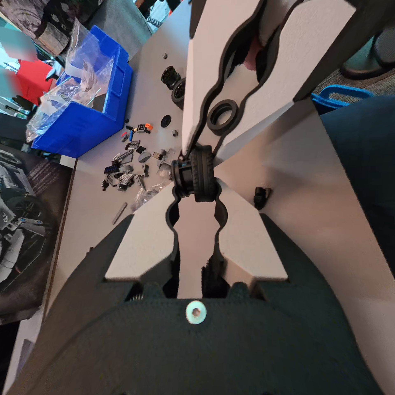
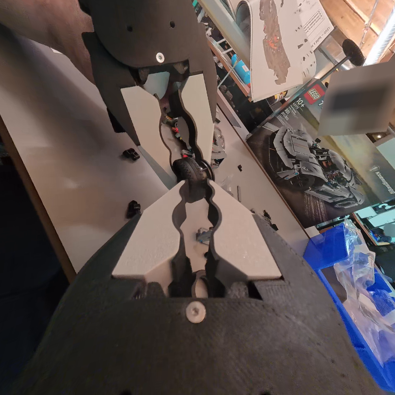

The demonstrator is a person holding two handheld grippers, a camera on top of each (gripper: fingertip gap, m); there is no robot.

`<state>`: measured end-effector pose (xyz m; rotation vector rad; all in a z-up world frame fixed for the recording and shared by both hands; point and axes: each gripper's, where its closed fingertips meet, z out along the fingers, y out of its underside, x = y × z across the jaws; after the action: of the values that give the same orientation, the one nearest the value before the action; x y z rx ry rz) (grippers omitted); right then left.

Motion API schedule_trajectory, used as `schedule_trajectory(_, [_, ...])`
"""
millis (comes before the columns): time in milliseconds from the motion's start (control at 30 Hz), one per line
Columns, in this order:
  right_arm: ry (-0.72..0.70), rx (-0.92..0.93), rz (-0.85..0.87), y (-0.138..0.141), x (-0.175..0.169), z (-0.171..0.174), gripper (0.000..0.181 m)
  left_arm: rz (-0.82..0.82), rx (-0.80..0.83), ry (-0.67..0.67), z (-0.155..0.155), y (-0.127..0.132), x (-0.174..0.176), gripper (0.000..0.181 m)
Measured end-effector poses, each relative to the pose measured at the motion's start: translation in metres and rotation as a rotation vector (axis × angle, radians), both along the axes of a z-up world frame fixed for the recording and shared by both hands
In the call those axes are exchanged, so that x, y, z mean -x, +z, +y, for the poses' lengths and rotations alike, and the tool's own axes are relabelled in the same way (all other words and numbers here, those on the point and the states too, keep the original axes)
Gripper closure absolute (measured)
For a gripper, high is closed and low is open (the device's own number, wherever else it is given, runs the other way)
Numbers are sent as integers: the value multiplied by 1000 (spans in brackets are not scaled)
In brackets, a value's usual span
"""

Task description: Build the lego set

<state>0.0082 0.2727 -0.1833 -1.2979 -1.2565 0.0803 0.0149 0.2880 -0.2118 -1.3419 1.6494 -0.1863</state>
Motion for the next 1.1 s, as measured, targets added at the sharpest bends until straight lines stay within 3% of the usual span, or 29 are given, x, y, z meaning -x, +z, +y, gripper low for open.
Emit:
schedule_trajectory(300, [129, 100, 98, 9, -8, -9, 169, -76, 132, -123, -15, 12, 4, 146])
schedule_trajectory(500, [250, 213, 160, 8, -9, -21, 168, -84, 139, -181, -24, 18, 6, 135])
schedule_trajectory(767, [491, 424, 294, 23, -16, -39, 169, -230, 327, -319, -49, 40, 4, 141])
schedule_trajectory(933, [664, 551, 306, 24, -13, -54, 169, -212, 337, -403, -72, 38, -2, 140])
schedule_trajectory(1100, [737, 634, 333, 27, -8, -55, 170, -207, 318, -418, -79, 35, -7, 145])
